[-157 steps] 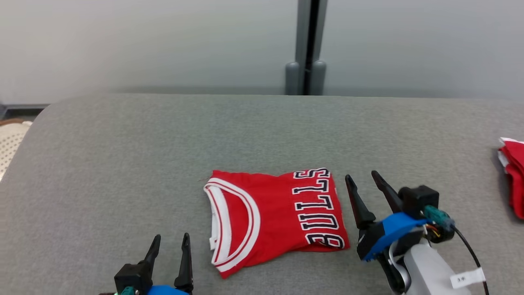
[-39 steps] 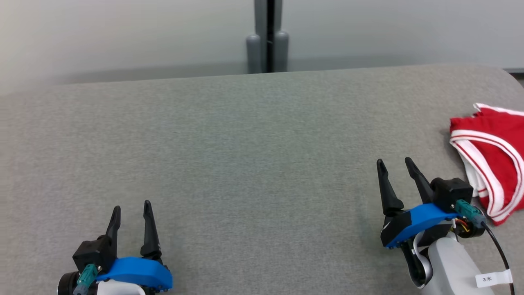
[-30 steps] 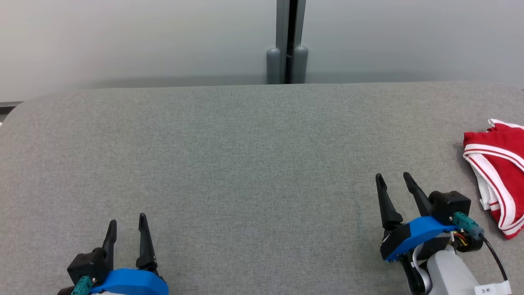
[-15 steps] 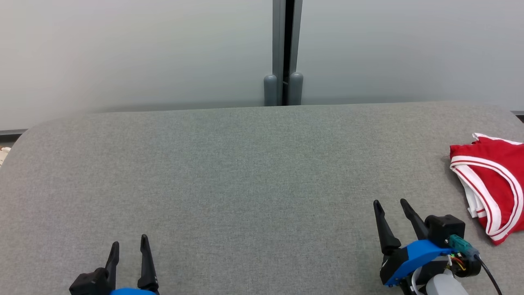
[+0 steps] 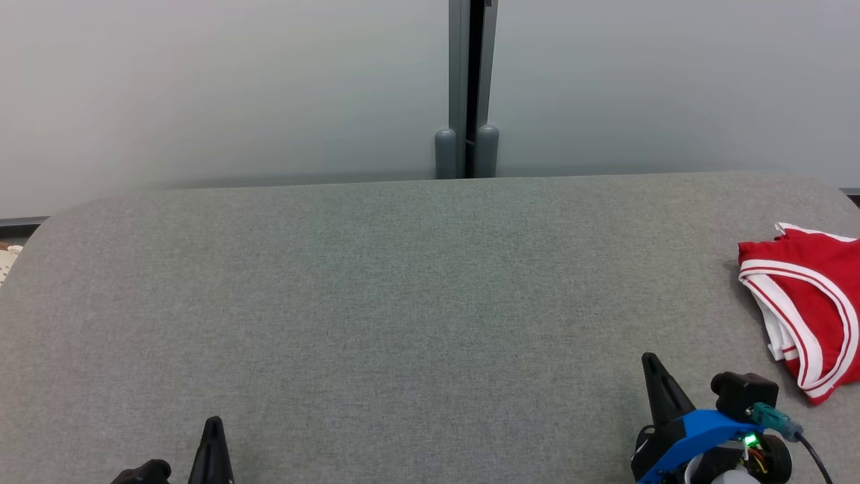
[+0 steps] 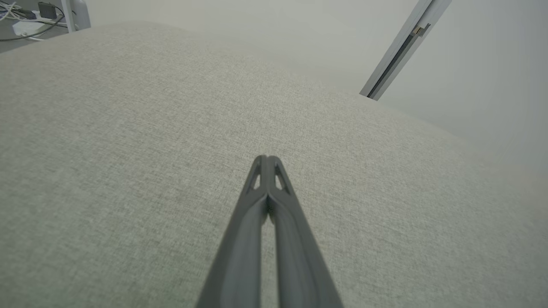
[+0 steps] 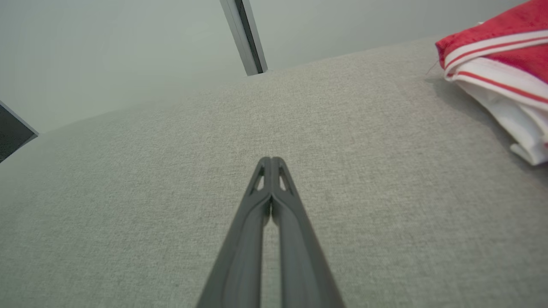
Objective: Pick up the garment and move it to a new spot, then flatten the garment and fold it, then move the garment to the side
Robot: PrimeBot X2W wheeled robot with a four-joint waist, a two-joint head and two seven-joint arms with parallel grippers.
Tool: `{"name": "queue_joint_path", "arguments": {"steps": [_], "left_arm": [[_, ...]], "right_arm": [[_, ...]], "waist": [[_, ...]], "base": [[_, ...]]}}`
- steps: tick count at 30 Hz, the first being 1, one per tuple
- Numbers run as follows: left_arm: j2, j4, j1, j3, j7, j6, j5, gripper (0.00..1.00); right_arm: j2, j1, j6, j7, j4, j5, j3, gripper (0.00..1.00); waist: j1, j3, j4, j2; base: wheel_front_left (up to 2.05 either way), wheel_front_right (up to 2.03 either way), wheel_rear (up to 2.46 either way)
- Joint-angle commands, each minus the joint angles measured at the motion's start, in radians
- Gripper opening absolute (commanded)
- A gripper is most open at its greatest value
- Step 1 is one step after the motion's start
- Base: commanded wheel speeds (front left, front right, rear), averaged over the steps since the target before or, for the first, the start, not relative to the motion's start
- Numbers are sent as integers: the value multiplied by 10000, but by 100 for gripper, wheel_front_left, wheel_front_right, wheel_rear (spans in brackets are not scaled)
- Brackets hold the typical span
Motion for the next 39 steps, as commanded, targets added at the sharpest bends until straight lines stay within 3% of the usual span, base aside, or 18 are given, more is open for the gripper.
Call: {"name": "queue_joint_path", "arguments": {"steps": [1, 20, 39], "left_arm": [[45, -244, -293, 55, 93, -68, -432, 0], [56, -813, -577, 256, 876, -226, -3400, 0], [66, -1199, -817, 453, 1529, -354, -5676, 0]], "right_arm": [[-22, -105, 0, 99, -308, 491, -82, 0], [-29, 236, 0, 843, -1369, 3748, -325, 0], [-35, 451, 1, 1487, -2103, 6235, -584, 0]], "waist": [[1, 1, 8, 0], [1, 1, 89, 0], [1, 1, 165, 0]], "base": [[0, 0, 0], [0, 0, 0], [0, 0, 0]]}}
